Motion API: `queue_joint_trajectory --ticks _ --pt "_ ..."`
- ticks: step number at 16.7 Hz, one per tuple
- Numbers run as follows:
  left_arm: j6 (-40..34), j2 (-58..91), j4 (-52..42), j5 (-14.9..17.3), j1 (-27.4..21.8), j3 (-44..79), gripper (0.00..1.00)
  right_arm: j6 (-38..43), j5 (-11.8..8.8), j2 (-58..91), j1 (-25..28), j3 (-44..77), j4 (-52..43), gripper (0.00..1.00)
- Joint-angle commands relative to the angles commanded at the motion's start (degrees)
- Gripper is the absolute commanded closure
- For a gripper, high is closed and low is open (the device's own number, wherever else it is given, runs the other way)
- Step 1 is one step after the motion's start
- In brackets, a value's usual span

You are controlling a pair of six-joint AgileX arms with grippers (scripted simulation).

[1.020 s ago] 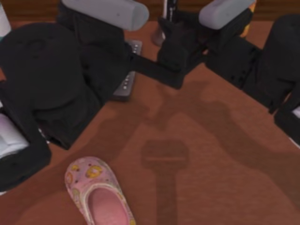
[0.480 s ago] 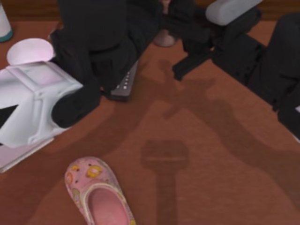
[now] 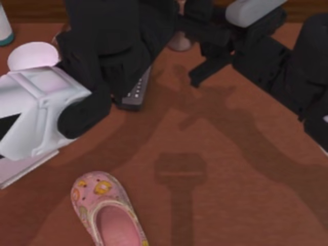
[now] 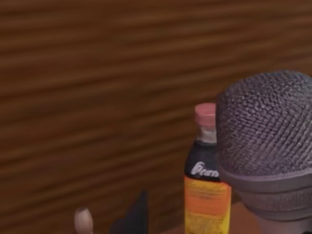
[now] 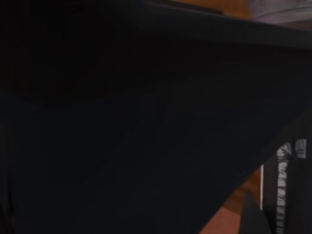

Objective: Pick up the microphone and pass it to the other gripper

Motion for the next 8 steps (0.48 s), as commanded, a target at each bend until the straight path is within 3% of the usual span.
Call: queue_joint_trajectory --ticks 8 --pt "0.0 0.0 0.0 0.0 0.0 0.0 0.98 0.0 0.0 0.0 0.0 0.0 0.0 1.0"
